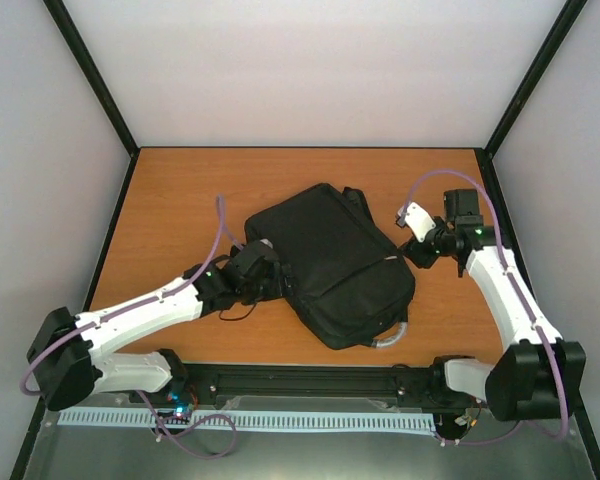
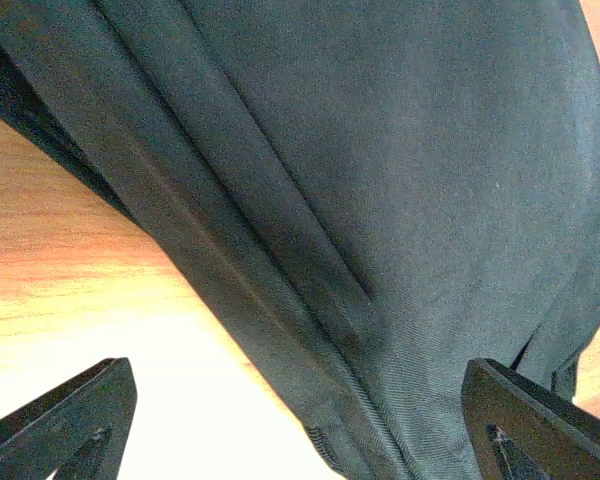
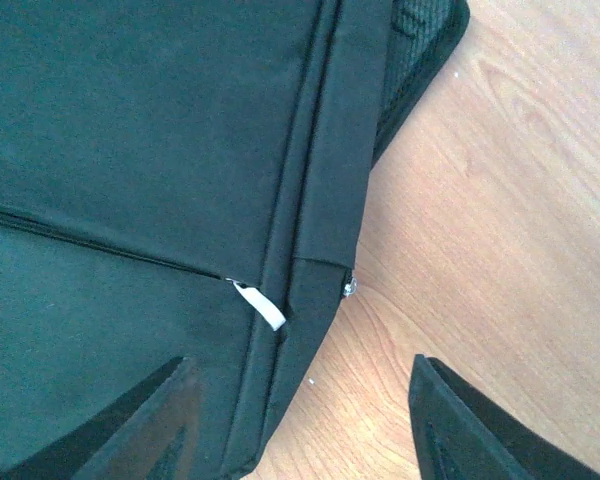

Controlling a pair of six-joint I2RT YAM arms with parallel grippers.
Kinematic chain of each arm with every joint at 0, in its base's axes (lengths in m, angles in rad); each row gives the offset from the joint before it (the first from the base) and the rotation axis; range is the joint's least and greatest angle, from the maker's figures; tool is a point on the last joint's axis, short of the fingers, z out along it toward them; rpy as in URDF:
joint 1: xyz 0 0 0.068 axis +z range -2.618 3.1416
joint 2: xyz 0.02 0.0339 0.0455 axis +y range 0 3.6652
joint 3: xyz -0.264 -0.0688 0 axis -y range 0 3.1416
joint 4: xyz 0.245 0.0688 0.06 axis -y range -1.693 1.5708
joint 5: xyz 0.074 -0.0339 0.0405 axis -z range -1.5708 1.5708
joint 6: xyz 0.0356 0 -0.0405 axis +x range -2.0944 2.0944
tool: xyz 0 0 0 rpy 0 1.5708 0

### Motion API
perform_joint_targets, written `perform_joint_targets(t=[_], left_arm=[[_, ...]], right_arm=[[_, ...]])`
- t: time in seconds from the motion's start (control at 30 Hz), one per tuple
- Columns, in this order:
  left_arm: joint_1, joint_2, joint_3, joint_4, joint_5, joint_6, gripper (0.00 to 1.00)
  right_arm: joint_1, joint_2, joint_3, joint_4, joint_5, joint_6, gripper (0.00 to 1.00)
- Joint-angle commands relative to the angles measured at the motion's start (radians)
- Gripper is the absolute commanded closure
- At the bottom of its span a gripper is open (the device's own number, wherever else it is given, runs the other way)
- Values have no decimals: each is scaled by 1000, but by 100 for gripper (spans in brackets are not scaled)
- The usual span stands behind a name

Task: Pack the student bag
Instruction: Zip the student bag at the center of the board, then reset both arms

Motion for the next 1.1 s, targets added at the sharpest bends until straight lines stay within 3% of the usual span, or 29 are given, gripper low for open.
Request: perform_joint_targets(t=[0.0, 0.1, 0.13, 0.17, 0.2, 0.37, 0.53, 0.67, 0.87, 1.07], left_arm=[[42, -31, 99, -197, -103, 166, 6], [99, -36, 150, -264, -152, 248, 1], [116, -38, 160, -276, -171, 281, 0], [130, -39, 172, -290, -195, 309, 0], [142, -37, 183, -307, -235, 330, 0], [163, -31, 190, -339, -481, 416, 0], [176, -118, 150, -242, -429, 557, 0], [176, -179, 145, -232, -496, 654, 0], [183, -354, -31, -98, -607, 626, 0], [186, -483, -78, -141, -797, 474, 0]], right_arm=[[-3, -77, 30, -47, -56, 124, 37], [-3, -136, 21, -18, -53, 205, 26], [-3, -161, 13, -12, -60, 224, 17], [-4, -190, 1, 5, -59, 253, 3], [-3, -217, -16, 24, -52, 277, 0], [-3, -343, -114, 100, -35, 393, 0], [-2, -442, -217, 247, 86, 617, 0], [-3, -474, -246, 265, 84, 695, 0], [-4, -537, -290, 320, 109, 702, 0], [-4, -528, -291, 313, 88, 687, 0]])
